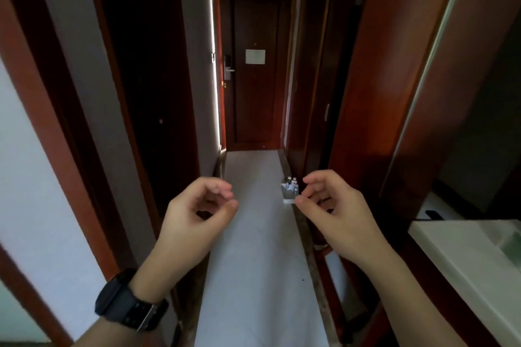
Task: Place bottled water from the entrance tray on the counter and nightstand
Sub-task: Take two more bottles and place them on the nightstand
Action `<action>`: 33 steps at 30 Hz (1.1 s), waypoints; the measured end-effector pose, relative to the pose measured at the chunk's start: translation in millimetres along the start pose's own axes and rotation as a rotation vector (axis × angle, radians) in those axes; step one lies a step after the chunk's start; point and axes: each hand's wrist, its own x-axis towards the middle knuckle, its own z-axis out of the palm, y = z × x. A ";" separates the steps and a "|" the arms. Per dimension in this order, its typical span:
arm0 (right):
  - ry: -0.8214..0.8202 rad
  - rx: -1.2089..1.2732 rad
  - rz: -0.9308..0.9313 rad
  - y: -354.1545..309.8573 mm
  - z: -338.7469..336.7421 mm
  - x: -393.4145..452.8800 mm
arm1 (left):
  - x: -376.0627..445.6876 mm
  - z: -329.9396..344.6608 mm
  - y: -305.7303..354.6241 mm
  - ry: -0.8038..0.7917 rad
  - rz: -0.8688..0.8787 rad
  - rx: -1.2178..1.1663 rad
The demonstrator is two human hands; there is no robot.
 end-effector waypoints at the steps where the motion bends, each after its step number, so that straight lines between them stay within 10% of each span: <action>1: -0.008 0.015 -0.004 8.2 2.9 26.1 | 20.7 3.4 -14.2 0.005 -0.009 0.003; 33: 0.105 0.147 0.057 398.3 102.2 806.1 | 718.1 201.9 -533.4 -0.102 -0.067 0.019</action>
